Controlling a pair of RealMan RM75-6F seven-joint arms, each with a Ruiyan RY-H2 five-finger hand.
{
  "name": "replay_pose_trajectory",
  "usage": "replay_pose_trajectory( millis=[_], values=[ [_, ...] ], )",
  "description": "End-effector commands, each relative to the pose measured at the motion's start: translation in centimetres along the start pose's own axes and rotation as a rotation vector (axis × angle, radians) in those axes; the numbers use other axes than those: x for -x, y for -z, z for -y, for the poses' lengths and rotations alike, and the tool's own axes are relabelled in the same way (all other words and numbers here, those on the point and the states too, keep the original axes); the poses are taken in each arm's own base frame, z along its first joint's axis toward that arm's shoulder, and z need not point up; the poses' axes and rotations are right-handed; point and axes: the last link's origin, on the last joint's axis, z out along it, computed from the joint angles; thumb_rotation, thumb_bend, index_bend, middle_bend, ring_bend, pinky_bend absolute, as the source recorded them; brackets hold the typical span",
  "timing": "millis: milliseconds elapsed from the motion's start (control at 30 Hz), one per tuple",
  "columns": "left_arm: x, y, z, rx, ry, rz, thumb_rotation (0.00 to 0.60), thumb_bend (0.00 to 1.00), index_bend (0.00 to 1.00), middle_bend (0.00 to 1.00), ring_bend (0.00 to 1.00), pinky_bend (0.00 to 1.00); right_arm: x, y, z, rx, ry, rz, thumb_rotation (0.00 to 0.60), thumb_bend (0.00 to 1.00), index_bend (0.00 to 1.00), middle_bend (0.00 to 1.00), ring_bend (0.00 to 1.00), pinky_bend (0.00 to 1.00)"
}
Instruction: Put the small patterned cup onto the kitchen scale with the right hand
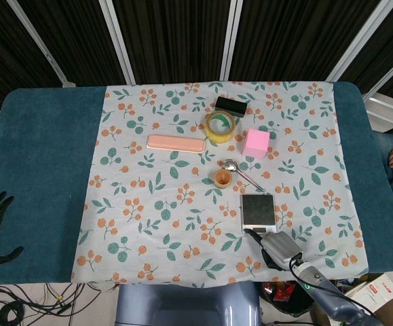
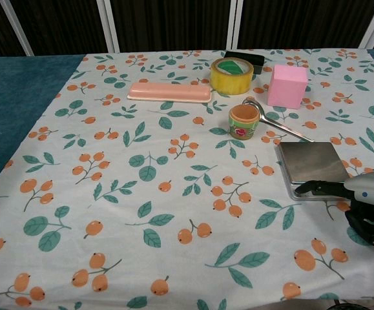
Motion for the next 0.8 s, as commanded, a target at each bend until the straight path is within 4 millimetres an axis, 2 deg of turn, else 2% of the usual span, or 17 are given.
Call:
replay_pose_trajectory(
  millis=[33, 800],
  values=[
    [0.01, 0.00, 0.01, 0.000, -0.001, 0.000, 0.600, 0.10, 0.00, 0.00, 0.00, 0.00, -0.02, 0.01, 0.03, -0.001, 0.000, 0.000, 0.600, 0.84, 0.03, 0.91, 1.00, 0.98],
    [-0.02, -0.05, 0.03, -0.002, -0.001, 0.000, 0.600, 0.10, 0.00, 0.00, 0.00, 0.00, 0.03, -0.13, 0.08, -0.002, 0.007, 0.009, 0.600, 0.84, 0.03, 0.91, 1.00, 0.98]
  ],
)
